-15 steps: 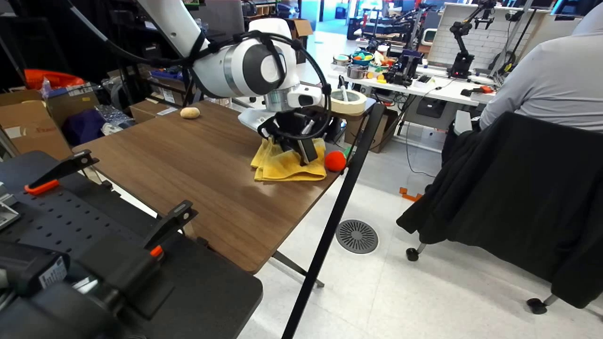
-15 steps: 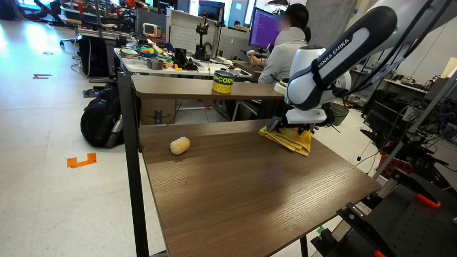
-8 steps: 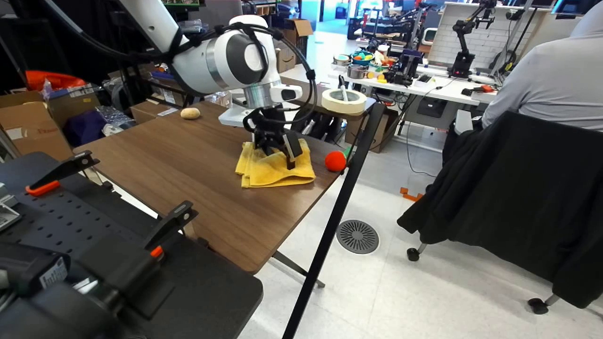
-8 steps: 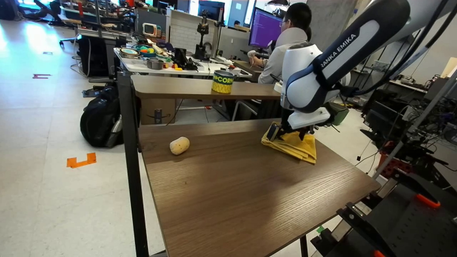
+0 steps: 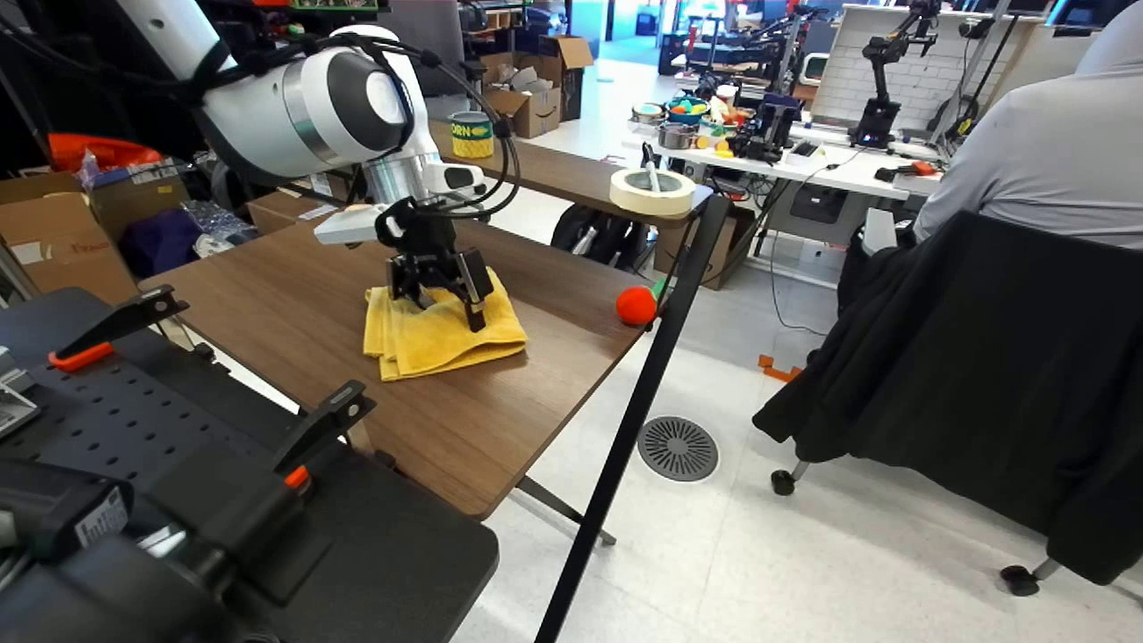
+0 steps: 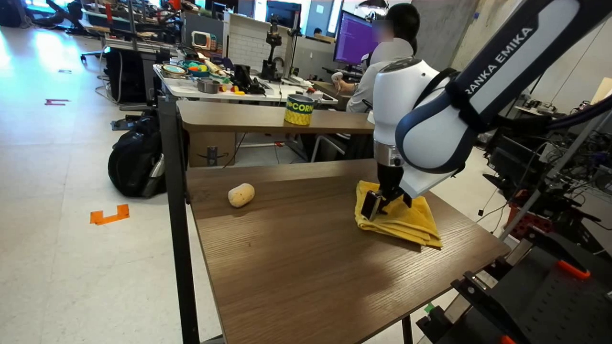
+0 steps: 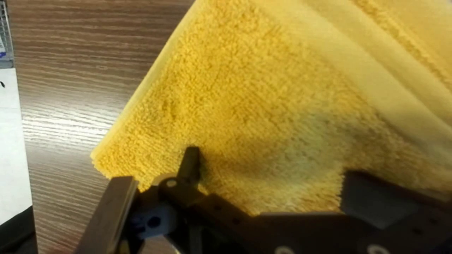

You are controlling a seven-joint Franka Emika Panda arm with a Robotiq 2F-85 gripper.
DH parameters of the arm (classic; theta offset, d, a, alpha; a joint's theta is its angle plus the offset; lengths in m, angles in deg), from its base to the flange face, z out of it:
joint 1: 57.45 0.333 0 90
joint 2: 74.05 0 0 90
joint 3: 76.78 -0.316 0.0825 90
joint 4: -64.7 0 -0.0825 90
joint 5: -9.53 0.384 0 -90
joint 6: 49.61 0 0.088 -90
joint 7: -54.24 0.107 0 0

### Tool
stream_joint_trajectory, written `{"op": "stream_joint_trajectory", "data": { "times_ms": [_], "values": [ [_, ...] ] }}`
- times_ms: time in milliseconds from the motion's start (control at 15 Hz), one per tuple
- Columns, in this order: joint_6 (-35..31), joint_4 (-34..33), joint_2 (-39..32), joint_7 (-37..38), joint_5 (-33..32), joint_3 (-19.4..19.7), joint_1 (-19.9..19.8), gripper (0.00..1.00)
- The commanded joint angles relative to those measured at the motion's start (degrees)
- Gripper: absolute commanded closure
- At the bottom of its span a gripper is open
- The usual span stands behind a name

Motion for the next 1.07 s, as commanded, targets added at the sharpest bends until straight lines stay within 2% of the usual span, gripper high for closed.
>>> {"op": "stream_joint_trajectory", "data": {
  "times_ms": [0,67,133,200,333,467,533,667,867,933,1000],
  "values": [
    [0.3,0.0,0.2,0.4,-1.0,-0.7,-0.7,0.00],
    [0.3,0.1,0.2,0.2,-1.0,-0.7,-0.8,0.00],
    [-0.2,-0.8,0.3,-0.9,0.3,-2.1,-2.5,0.00],
    [-2.7,-0.7,0.6,-3.1,3.3,-5.5,-6.4,0.00],
    [-6.5,0.6,-0.6,-6.4,5.9,-9.2,-10.9,0.00],
    [-9.9,2.9,-2.6,-10.4,6.5,-10.6,-14.4,0.00],
    [-9.2,3.3,-3.0,-12.9,7.0,-11.5,-16.2,0.00],
    [-3.7,2.9,-3.3,-14.6,7.0,-10.8,-17.2,0.00],
    [-0.2,2.4,-3.6,-12.6,5.3,-6.8,-16.0,0.00],
    [-0.9,2.3,1.9,-13.1,6.9,-9.4,-16.2,0.00],
    [-0.6,2.2,2.1,-13.0,6.9,-9.1,-16.3,0.00]
  ]
}}
